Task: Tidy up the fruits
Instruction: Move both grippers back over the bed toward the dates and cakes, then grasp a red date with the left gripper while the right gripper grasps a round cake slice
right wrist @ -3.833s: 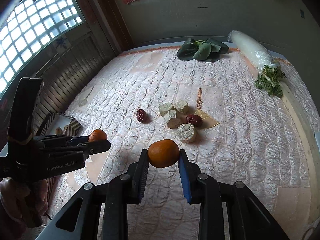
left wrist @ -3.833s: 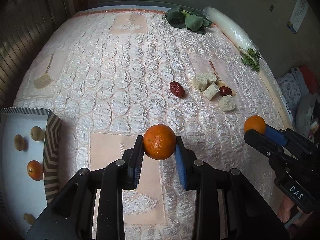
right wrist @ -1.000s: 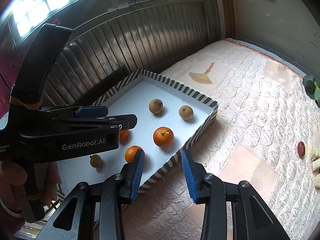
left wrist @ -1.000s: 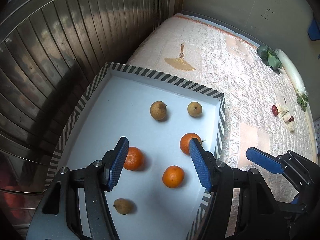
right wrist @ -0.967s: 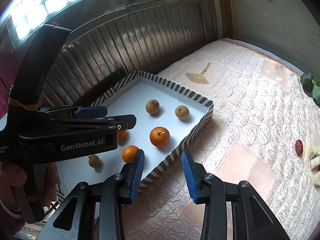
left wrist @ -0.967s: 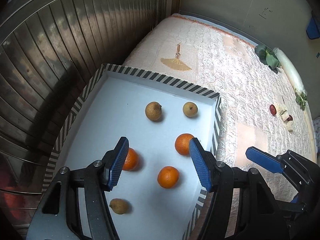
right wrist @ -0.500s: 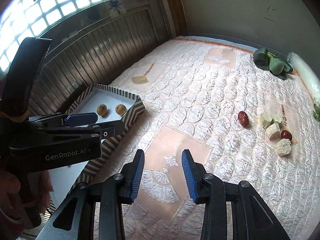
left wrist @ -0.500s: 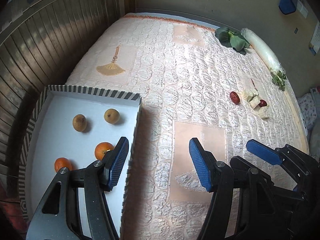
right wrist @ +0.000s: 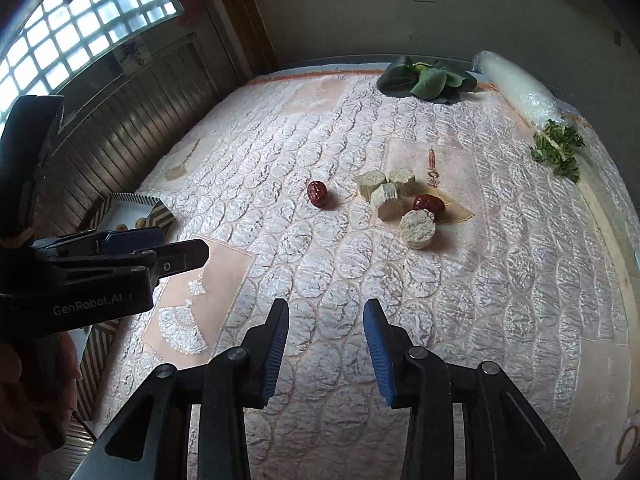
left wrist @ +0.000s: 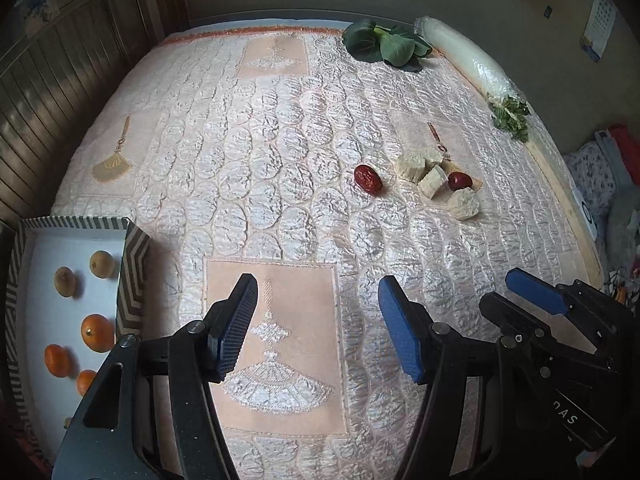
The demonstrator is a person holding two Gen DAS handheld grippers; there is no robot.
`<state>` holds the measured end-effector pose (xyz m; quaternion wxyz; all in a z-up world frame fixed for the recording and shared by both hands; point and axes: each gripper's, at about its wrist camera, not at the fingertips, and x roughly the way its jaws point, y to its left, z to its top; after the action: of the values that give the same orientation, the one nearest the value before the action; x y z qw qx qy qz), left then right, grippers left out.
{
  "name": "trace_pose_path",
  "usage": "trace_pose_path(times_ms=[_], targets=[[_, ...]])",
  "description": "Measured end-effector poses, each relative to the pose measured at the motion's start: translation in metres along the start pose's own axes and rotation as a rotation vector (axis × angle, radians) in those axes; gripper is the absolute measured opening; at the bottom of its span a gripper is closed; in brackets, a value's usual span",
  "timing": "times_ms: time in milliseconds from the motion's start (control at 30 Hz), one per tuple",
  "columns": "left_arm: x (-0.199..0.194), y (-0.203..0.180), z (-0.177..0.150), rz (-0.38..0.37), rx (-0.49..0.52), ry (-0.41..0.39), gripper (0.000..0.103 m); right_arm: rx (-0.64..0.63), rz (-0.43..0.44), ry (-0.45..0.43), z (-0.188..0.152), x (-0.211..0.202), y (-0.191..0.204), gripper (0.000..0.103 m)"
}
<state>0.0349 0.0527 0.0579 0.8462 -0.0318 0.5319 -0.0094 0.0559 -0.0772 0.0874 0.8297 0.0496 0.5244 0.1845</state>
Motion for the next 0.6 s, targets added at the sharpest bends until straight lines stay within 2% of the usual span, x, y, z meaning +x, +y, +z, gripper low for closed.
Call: trace_pose_path(times_ms=[267, 600], targets=[[0.016, -0.017, 0.013, -0.021, 0.018, 0.034, 0.063, 0.053, -0.037, 0.002, 0.009, 0.008, -0.043, 0.037], [0.038, -0.019, 0.033, -0.031, 0.033, 0.065, 0.063, 0.031, -0.037, 0.025, 0.042, 0.049, -0.052, 0.037]])
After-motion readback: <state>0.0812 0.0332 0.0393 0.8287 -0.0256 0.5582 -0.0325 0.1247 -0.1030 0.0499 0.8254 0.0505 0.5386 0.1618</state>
